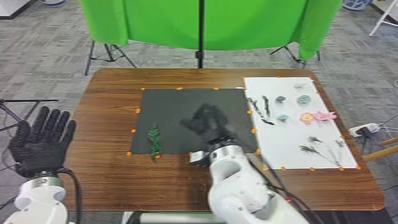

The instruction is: Arrange flowers

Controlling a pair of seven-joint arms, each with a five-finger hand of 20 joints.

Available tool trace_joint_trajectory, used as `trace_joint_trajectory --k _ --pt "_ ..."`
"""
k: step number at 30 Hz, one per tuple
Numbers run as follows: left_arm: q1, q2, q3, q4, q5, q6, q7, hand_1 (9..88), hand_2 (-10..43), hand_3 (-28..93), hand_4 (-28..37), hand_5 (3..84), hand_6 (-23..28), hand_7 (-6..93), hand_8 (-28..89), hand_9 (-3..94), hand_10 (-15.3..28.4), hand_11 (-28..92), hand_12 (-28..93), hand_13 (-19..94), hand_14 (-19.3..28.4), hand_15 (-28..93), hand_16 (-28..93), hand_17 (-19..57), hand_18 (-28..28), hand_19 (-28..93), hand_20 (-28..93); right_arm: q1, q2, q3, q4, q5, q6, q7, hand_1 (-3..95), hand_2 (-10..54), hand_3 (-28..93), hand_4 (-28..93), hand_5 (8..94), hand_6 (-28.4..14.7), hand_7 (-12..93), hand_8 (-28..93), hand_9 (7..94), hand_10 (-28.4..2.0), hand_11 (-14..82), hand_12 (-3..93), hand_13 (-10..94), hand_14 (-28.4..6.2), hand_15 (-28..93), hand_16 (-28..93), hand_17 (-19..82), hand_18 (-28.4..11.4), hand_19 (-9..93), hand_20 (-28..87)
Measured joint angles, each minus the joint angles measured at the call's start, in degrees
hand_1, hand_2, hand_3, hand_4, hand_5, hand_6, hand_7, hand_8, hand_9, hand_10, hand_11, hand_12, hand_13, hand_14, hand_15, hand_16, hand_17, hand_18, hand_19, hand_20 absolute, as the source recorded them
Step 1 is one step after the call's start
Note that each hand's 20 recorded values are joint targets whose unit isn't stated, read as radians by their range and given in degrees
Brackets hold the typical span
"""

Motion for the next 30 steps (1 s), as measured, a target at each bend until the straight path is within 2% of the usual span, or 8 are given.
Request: trace_joint_trajectory --k 5,9,12,15,17,24,30 --pt "0.75 -0.13 -0.16 -0.57 0.06 -0.37 0.39 25.7 14.9 77 -28.3 48.5 9.6 7.4 -9 42.9 15.1 18 7 32 14.9 27 -8 -5.3 12.2 34 10 -2.55 3.18 9.72 -3.64 -2.69 0.11 4.21 32.7 -9.5 78 -22 79.4 -4.8 15 -11 82.7 -18.7 23.5 22.0 76 -13.1 71 30 37 -28.4 91 18" --pt "1.45 -0.13 -0.25 -1.24 0.17 -0.95 0.52 25.7 14.9 77 -28.3 48.5 9.6 7.3 -9 42.9 15.1 18 7 32 14.9 27 -8 -5.3 12.2 34 10 -6.24 7.36 19.17 -5.38 -9.36 -1.70 7.54 33.4 -9.5 76 -26 73.5 -6.4 13 -10 77.7 -19.3 27.9 22.9 71 -14.2 74 30 35 -28.2 90 18" --pt "2.07 -0.13 -0.39 -1.77 0.27 -1.36 0.57 25.8 14.9 77 -28.3 48.4 9.5 7.4 -9 42.9 15.1 17 7 32 14.9 27 -7 -5.3 12.2 34 10 -10.11 10.90 27.55 -6.61 -10.94 -7.60 9.51 33.3 -9.5 76 -28 70.8 -7.1 13 -10 75.0 -19.6 30.0 23.4 69 -14.6 74 30 33 -28.0 90 18" --pt "2.57 -0.16 -0.60 -2.12 0.27 -1.39 0.73 25.7 14.9 77 -28.3 48.5 9.5 7.4 -9 43.0 15.1 18 8 32 14.8 27 -7 -5.3 12.3 34 11 -14.22 13.01 36.32 -8.87 -5.68 -16.89 11.99 33.2 -9.5 75 -28 69.6 -7.3 12 -10 73.6 -19.6 31.6 24.0 67 -14.7 74 30 33 -28.0 90 18" --pt "2.81 -0.28 -0.77 -2.20 0.25 -1.38 0.87 25.7 14.9 77 -28.3 48.5 9.5 7.5 -9 43.0 15.1 18 8 32 14.9 27 -7 -5.4 12.3 34 11 -16.36 13.32 40.68 -9.60 -1.52 -21.00 13.76 33.2 -9.5 74 -28 69.0 -7.4 12 -10 73.0 -19.6 32.4 24.2 67 -14.8 75 30 33 -27.9 90 18" --pt "3.10 -0.78 -1.01 -2.32 0.12 -1.31 1.11 25.8 14.9 77 -28.3 48.7 9.6 7.6 -9 43.2 15.1 18 8 32 14.8 27 -7 -5.3 12.3 34 11 -20.93 13.32 43.53 -9.34 -2.45 -22.59 15.96 35.5 -9.5 72 -28 68.6 -7.0 13 -10 71.0 -19.3 36.1 25.3 66 -14.9 75 30 32 -27.9 89 19" --pt "3.37 -1.11 -1.06 -2.47 0.08 -1.25 1.11 27.3 15.8 77 -28.3 49.0 9.7 7.7 -9 43.4 15.2 18 8 33 15.0 28 -7 -5.3 12.3 34 11 -23.00 12.74 43.85 -9.43 -2.80 -26.86 16.06 44.8 -9.5 75 -28 67.3 -6.1 13 -10 69.5 -18.3 38.1 25.1 66 -14.0 75 30 32 -27.7 89 20"
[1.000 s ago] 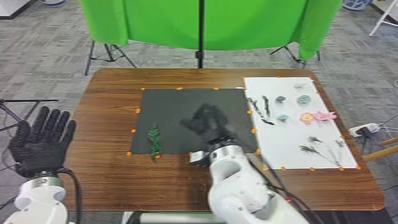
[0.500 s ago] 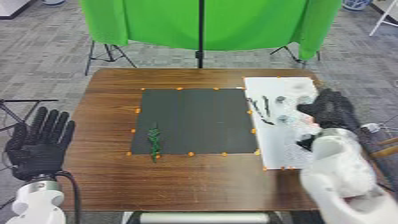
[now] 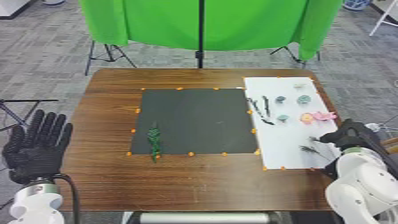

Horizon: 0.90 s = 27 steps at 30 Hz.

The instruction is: Arrange flowers

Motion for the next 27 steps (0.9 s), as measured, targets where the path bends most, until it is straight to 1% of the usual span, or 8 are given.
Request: trace_joint_trajectory --k 7,11,14,15,18,22,24,27 --pt "0.00 -0.13 0.00 0.00 -0.03 0.13 -0.07 27.7 16.1 78 -28.3 49.1 9.7 7.7 -9 43.5 15.1 18 8 33 15.0 28 -7 -5.3 12.3 34 11 -0.68 -0.65 -0.32 1.10 -1.94 -0.21 0.48 49.0 -9.5 76 -28 70.0 -4.2 17 -11 70.2 -17.1 41.0 25.5 66 -13.2 76 30 33 -26.8 89 20" --pt "0.00 -0.18 0.03 0.00 -0.05 0.29 -0.17 27.7 16.2 78 -28.3 49.1 9.7 7.8 -9 43.5 15.1 18 8 33 15.0 28 -7 -5.3 12.3 34 10 -0.81 -1.04 -0.51 2.43 -2.80 0.35 0.48 52.9 -9.5 68 -28 73.4 -2.9 20 -12 73.9 -15.7 36.0 32.7 68 -12.8 76 31 34 -26.7 89 22" --pt "0.00 -0.19 0.09 0.01 -0.07 0.30 -0.24 27.1 14.8 78 -28.3 49.1 9.7 7.8 -9 43.4 15.1 18 8 33 15.0 28 -7 -5.3 12.3 34 11 -0.96 -1.44 -0.55 3.63 -3.26 1.34 0.41 57.8 -9.5 61 -28 77.1 -3.9 25 3 78.2 -14.7 31.0 38.7 70 -12.3 75 31 36 -26.6 89 22" --pt "0.00 -0.20 0.09 0.01 -0.09 0.30 -0.24 26.9 14.3 78 -28.3 49.0 9.7 7.7 -9 43.4 15.1 18 8 33 15.0 28 -7 -5.4 12.4 34 11 -1.01 -1.56 -0.64 4.14 -3.51 2.04 0.38 57.2 -9.5 64 -28 77.7 -4.0 29 5 79.5 -14.4 29.8 40.4 71 -12.2 75 31 37 -26.5 89 22" --pt "0.00 -0.21 0.10 0.05 -0.81 0.10 -0.14 26.7 13.9 79 -28.3 48.8 9.6 7.8 -9 43.3 15.1 18 8 33 14.9 28 -7 -5.4 12.5 34 11 -1.14 -1.82 -1.09 5.97 -3.79 6.69 0.43 56.9 -9.5 70 -28 78.7 -3.7 36 9 82.6 -13.7 27.7 44.3 73 -11.7 75 31 38 -26.6 91 21" --pt "0.18 -0.21 0.19 0.05 -4.11 -1.03 0.03 26.7 13.8 78 -28.3 48.8 9.5 7.7 -9 43.3 15.0 18 8 33 15.0 28 -7 -5.4 12.5 34 11 -1.61 -2.02 -1.84 7.47 -3.22 17.81 0.86 54.7 -9.5 74 -28 78.4 -3.0 38 12 82.9 -13.6 29.6 45.9 74 -11.6 75 31 39 -26.5 91 21" --pt "0.38 -0.24 0.24 0.05 -4.58 -1.34 0.03 26.6 13.7 78 -28.3 48.8 9.5 7.6 -9 43.4 15.1 18 8 33 15.0 28 -7 -5.3 12.6 34 11 -1.90 -2.02 -2.08 7.47 -3.35 21.62 0.95 53.2 -9.5 77 -28 78.3 -2.7 38 13 82.7 -13.7 31.7 45.6 74 -11.6 76 31 39 -26.7 92 21" --pt "0.62 -0.27 0.29 0.04 -4.46 -1.47 0.03 26.7 13.7 78 -28.3 48.8 9.5 7.6 -9 43.4 15.1 18 8 33 15.0 28 -7 -5.4 12.7 34 11 -2.03 -1.87 -2.41 6.90 -3.49 23.73 1.03 52.5 -9.5 78 -28 78.2 -2.7 40 14 82.3 -13.7 34.0 45.0 75 -11.5 76 31 40 -27.0 93 21"
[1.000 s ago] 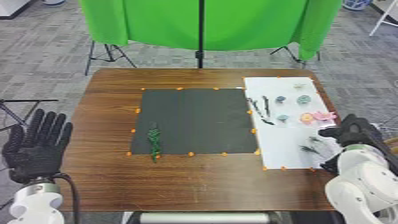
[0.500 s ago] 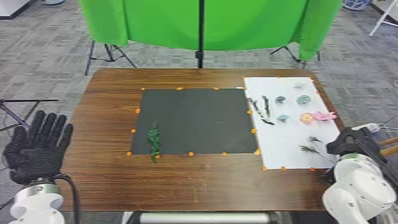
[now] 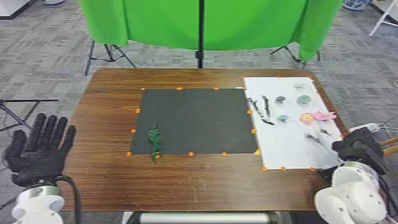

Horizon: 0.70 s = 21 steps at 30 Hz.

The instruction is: Arrange flowers

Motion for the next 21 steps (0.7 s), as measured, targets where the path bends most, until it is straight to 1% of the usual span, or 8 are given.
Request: trace_joint_trajectory --k 7,12,17,21 --pt "0.11 -0.01 0.18 -0.03 0.45 -0.02 -0.09 26.7 13.8 78 -28.3 48.8 9.5 7.6 -9 43.4 15.0 18 8 33 15.0 28 -7 -5.5 12.8 35 11 1.77 1.68 -3.50 -5.28 3.56 2.27 -0.03 51.8 -9.5 78 -26 78.0 -2.9 41 15 81.6 -13.9 36.1 45.1 75 -11.6 76 31 40 -27.2 93 21" --pt "0.09 -0.01 0.63 -0.01 0.84 -0.17 -0.48 26.7 13.8 78 -28.3 48.7 9.5 7.5 -9 43.4 15.0 18 8 33 15.1 28 -7 -5.5 12.9 35 11 6.11 1.82 -7.13 -8.76 11.60 2.89 -3.46 51.7 -9.5 78 -25 77.8 -3.2 41 15 81.1 -13.9 37.1 45.4 75 -11.6 77 31 40 -27.2 93 21" --pt "0.05 -0.06 1.09 0.04 1.02 -0.17 -1.31 26.7 13.9 78 -28.3 48.7 9.5 7.6 -9 43.4 15.0 18 8 33 15.2 28 -7 -5.6 12.9 35 12 11.66 0.74 -14.33 -9.00 12.94 2.38 -7.26 51.7 -9.5 78 -25 77.5 -3.1 42 15 80.8 -13.9 37.6 45.4 75 -11.6 77 31 40 -27.3 93 21" --pt "-0.48 -0.06 1.82 0.31 1.19 -0.16 -2.12 26.6 14.0 78 -28.3 48.7 9.5 7.5 -9 43.4 15.0 18 8 33 15.1 28 -7 -5.5 12.9 35 12 15.75 -2.28 -20.23 -7.83 13.83 0.52 -8.08 51.3 -9.5 79 -25 77.9 -3.2 42 15 80.9 -14.1 38.2 45.0 75 -11.9 77 31 40 -27.6 93 22"
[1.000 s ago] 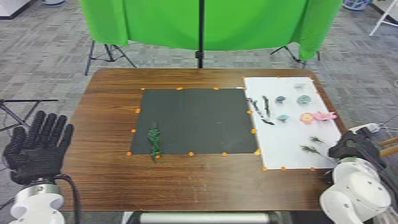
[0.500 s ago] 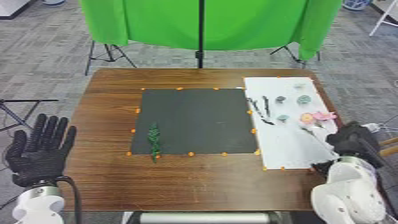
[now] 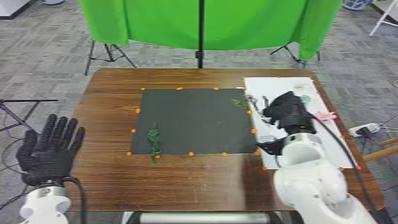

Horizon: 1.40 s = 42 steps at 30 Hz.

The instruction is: Arrange flowers

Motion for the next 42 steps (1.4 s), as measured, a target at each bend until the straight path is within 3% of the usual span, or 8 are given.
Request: trace_joint_trajectory --k 11,19,22,26,31,42 --pt "-3.00 0.84 2.71 1.24 0.09 0.07 -2.62 26.6 14.1 78 -28.3 48.7 9.5 7.6 -9 43.3 15.0 18 8 33 15.1 28 -7 -5.5 12.9 35 12 4.64 -11.12 -13.65 5.80 -9.53 -3.24 1.33 51.3 -9.5 78 -24 78.4 -3.2 41 16 80.8 -15.4 39.7 44.2 75 -12.9 77 31 40 -28.3 93 25" --pt "-4.10 1.77 3.68 1.45 0.08 0.55 -4.25 26.5 14.2 78 -28.3 48.7 9.5 7.7 -9 43.5 15.1 18 8 33 15.1 28 -7 -5.6 12.9 35 12 4.48 -14.96 -16.32 7.16 -8.66 -20.62 0.52 51.3 -9.5 77 -23 77.3 -3.7 41 17 80.0 -16.0 39.1 43.5 74 -13.3 77 31 38 -28.4 93 26" --pt "-4.78 2.07 4.46 1.93 0.08 0.62 -4.83 26.5 14.2 78 -28.3 48.8 9.5 7.6 -9 43.5 15.1 18 8 33 15.1 28 -7 -5.6 12.9 35 12 5.75 -16.50 -18.82 11.26 -8.61 -19.34 0.48 51.5 -9.5 77 -24 77.1 -4.0 40 16 79.8 -16.0 38.9 43.1 74 -13.3 77 31 38 -28.4 93 26" --pt "-6.13 2.53 5.59 2.67 0.09 0.81 -5.65 26.5 14.2 78 -28.3 48.7 9.5 7.6 -9 43.4 15.0 18 8 33 15.1 28 -7 -5.6 12.9 35 12 7.38 -18.99 -20.36 17.06 -9.15 -11.73 0.79 51.0 -9.5 76 -25 76.5 -4.3 38 14 79.4 -16.2 38.9 41.5 74 -13.4 77 31 38 -28.4 93 27" --pt "-6.75 2.97 6.01 2.71 0.09 1.23 -6.15 26.6 14.2 78 -28.3 48.8 9.6 7.6 -9 43.4 15.1 18 8 33 15.1 28 -7 -5.7 12.9 35 12 8.06 -20.16 -20.57 18.26 -11.03 -6.27 0.88 49.8 -9.5 76 -26 75.5 -5.2 35 12 78.0 -16.7 40.5 38.7 73 -13.6 78 30 38 -28.4 93 27" --pt "-6.88 3.04 6.16 2.74 0.09 1.21 -6.16 26.6 14.2 78 -28.3 48.7 9.5 7.7 -9 43.4 15.1 18 8 33 15.1 28 -7 -5.7 12.9 35 12 8.22 -19.98 -20.38 16.44 -9.42 -7.15 0.73 48.3 -9.5 76 -27 77.0 -6.5 28 8 77.5 -17.8 42.8 34.5 73 -14.4 78 30 37 -28.4 93 28"
